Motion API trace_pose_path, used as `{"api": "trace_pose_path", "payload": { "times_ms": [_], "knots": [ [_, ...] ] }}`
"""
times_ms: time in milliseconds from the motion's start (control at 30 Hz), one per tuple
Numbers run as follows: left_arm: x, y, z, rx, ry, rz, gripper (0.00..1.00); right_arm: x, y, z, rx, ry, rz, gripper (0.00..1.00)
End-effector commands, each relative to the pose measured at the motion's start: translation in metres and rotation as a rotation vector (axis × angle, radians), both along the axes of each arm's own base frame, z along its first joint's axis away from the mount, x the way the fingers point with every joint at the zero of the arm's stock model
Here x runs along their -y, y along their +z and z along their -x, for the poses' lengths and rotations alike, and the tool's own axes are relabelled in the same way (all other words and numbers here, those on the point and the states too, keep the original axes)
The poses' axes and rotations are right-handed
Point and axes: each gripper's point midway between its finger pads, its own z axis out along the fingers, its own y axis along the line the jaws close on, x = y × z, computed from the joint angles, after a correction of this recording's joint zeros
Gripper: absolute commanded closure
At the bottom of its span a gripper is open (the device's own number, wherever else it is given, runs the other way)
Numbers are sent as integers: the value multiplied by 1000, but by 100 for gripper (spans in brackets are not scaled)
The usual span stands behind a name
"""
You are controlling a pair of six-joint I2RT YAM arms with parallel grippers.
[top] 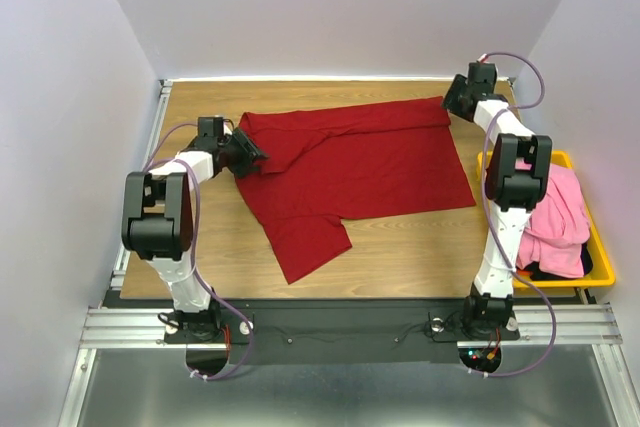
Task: Fold and stack the t-shirts
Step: Fold the tshirt
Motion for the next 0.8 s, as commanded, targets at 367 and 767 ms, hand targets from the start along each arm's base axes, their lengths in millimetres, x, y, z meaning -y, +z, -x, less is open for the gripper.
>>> {"api": "trace_pose_path", "payload": {
  "times_ms": [367,767],
  "knots": [
    [35,52,39,120,-133,-298,20,-66,12,132,-179,90,-145,45],
    [48,-28,100,-130,-338,-409,24,-98,-46,243,-441,131,-203,47]
  ]
}}
